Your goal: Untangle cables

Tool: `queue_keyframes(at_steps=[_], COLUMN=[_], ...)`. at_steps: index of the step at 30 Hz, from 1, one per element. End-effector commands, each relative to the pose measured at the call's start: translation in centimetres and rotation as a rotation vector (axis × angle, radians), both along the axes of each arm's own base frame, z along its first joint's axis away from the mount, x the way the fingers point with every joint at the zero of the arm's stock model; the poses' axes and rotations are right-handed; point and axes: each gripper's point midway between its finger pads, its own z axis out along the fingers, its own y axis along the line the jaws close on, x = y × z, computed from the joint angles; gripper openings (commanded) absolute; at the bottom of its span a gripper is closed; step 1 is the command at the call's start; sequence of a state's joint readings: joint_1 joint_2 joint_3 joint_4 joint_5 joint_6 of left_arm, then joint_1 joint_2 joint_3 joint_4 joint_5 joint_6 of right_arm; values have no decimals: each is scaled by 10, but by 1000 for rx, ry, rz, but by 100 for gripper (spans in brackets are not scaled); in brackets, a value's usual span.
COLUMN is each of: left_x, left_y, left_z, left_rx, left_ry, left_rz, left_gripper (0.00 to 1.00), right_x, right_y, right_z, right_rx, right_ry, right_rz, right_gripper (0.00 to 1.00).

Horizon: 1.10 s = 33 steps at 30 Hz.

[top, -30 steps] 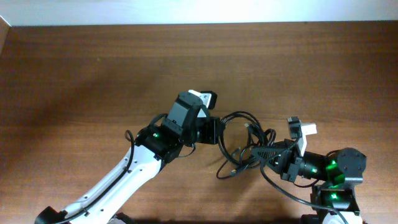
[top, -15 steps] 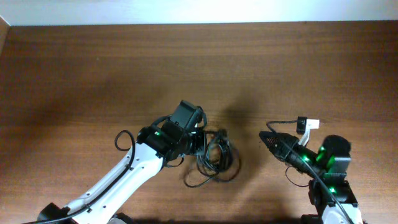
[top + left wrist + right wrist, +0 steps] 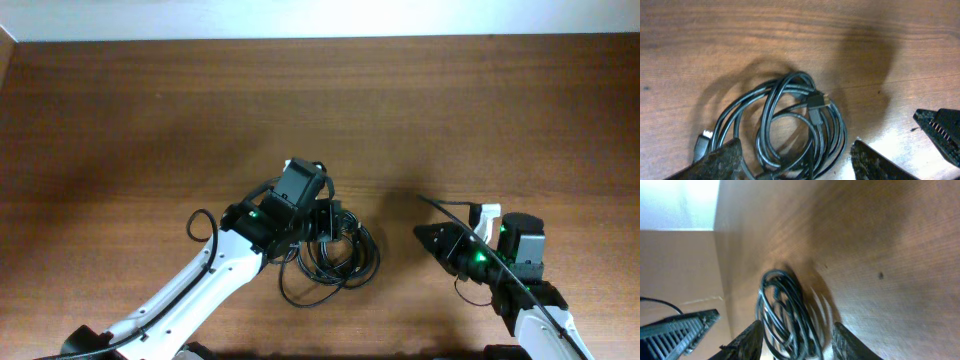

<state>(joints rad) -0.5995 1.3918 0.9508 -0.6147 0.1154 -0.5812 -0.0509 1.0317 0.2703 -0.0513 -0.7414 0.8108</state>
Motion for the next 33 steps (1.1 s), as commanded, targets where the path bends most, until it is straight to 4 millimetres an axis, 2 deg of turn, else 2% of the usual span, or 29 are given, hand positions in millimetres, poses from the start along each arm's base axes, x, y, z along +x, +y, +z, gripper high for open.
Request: queue_keyframes(at_steps=[1,2,3,5,8,11,14,17,20,25,27,30,33], left_x=[-10,-15,-22,-29,-31,-37,-37,-41,-41,-44,-42,-33,-21], left_y=[9,13,19,26,27,16,6,5,11,13,12,5,3], left_z=[-11,-17,-24,-37,-56,-73,-80,-88,-98,-103,-103,-101,-100], left_rx=[45,68,91,116,115,92,83,102,146,164,158,124,127], left_ry=[59,89,141,218,318,405,412,428,431,448,442,410,339], left_rz=[8,10,43,129,291,354,330,323,336,338,337,333,306], left_gripper=[54,47,44,52,53,39,38,26,28,36,27,1,0], right_x=[-9,-12,-15,-23,-31,-31,-31,-30,-30,-30,-30,-30,-33], right_y=[1,1,1,2,2,2,0,-1,-2,-2,-2,-1,2], right_z=[-7,-10,-12,-18,-23,-23,-25,-26,-26,-26,-26,-25,-24], right_rx=[-21,-29,-41,-55,-74,-74,-84,-95,-95,-95,-95,-91,-75], right_ry=[25,36,40,63,82,83,84,86,86,86,86,86,92], right_rz=[33,44,59,79,108,108,101,94,94,94,94,96,107], right_gripper=[45,45,45,46,49,49,49,49,49,49,50,50,53])
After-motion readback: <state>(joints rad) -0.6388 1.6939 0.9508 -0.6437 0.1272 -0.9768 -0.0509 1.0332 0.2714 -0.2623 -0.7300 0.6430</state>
